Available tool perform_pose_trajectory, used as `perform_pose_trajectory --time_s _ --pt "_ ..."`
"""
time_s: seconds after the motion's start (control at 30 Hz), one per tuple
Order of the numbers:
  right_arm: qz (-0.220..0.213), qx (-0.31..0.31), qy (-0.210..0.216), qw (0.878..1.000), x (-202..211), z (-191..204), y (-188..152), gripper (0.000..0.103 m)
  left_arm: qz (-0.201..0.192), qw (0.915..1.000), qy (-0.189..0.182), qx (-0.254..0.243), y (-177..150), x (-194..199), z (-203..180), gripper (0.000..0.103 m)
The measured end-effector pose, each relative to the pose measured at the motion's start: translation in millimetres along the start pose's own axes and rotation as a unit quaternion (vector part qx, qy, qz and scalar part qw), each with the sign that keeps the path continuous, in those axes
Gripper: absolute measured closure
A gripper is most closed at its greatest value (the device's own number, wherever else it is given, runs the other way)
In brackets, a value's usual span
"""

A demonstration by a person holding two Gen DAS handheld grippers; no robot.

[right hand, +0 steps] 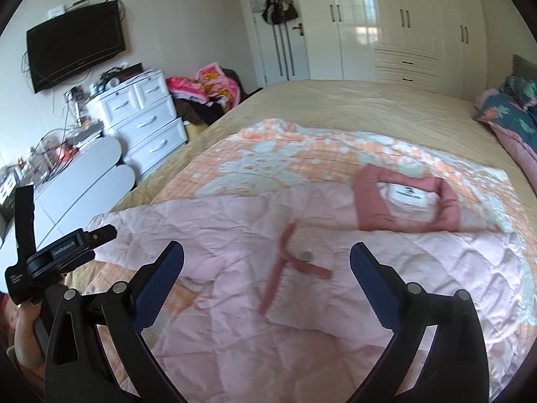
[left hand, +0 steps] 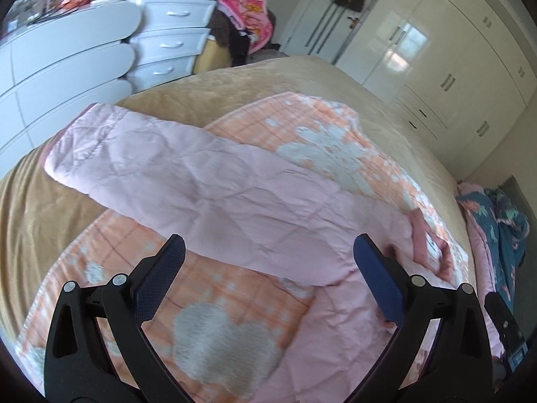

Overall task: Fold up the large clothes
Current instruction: 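Move the left tool toward the other sleeve's cuff, then grasp the other sleeve cuff with the left tool and lift it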

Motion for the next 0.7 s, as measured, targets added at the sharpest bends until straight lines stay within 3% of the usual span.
perform_pose_trajectory --time_s 0.43,0.7 --pt "0.031 0.042 0.041 0.998 -43.9 61.5 -1.3 0.004 0.004 0.9950 0.036 0.093 15.4 -15.1 74.6 0.009" --pt "0.048 0.059 0.065 0.995 -68.5 91.1 -5.4 0.004 0.011 0.9849 0.043 0.168 19.8 -37.0 125.7 0.009"
Point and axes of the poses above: each gripper's, at about its wrist camera, not at the fingertips, and x roughly against the way its jaws point, z to its left, y to its top, the point moved 6 cm from there along -x, roughly the way its jaws point, and after that the axes turned 2 degrees about y, right-handed, at the moved point
